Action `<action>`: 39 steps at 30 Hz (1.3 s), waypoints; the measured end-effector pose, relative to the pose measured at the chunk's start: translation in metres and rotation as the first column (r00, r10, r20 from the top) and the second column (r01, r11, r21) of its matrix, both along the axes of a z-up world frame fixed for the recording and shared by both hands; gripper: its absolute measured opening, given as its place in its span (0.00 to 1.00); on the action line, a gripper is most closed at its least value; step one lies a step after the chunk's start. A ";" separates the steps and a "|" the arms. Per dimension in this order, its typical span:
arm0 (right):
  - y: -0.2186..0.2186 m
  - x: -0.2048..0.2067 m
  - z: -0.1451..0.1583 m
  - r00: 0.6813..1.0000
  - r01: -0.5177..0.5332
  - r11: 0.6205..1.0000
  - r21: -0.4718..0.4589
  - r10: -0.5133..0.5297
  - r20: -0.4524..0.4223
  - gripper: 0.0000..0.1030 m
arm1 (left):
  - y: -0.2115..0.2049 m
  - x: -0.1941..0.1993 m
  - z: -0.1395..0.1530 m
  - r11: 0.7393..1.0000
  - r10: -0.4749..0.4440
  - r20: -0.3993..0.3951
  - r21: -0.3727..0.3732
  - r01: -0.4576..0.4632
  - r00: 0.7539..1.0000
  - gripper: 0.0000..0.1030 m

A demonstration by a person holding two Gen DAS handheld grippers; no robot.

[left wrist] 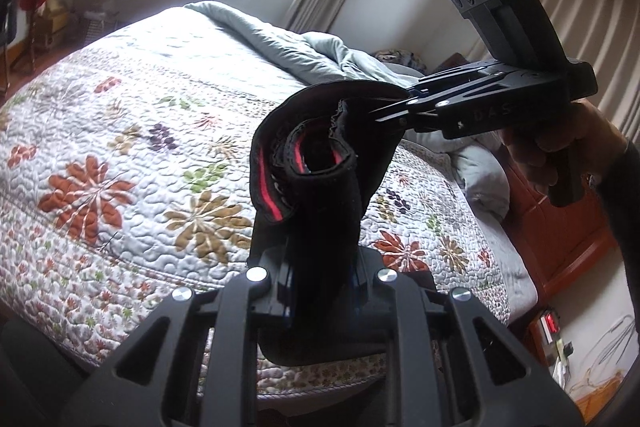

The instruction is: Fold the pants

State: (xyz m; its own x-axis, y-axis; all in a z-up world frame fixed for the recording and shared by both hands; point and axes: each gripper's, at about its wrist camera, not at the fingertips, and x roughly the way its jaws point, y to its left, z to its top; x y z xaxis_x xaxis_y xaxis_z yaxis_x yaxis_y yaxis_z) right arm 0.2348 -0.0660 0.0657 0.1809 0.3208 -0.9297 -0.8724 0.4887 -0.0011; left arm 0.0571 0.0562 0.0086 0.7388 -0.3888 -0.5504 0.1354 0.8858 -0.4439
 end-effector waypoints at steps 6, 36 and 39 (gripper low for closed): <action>-0.028 -0.003 0.003 0.999 0.044 0.999 0.010 -0.045 0.012 0.27 | -0.024 0.001 0.007 0.999 -0.043 0.017 0.025 0.043 0.999 0.18; -0.113 0.003 -0.015 0.991 0.121 0.993 0.002 -0.121 0.064 0.26 | -0.109 0.019 0.003 0.983 -0.171 0.034 0.072 0.168 0.985 0.18; -0.121 0.004 -0.019 0.990 0.118 0.993 0.006 -0.118 0.077 0.25 | -0.115 0.022 0.001 0.981 -0.181 0.030 0.074 0.179 0.983 0.18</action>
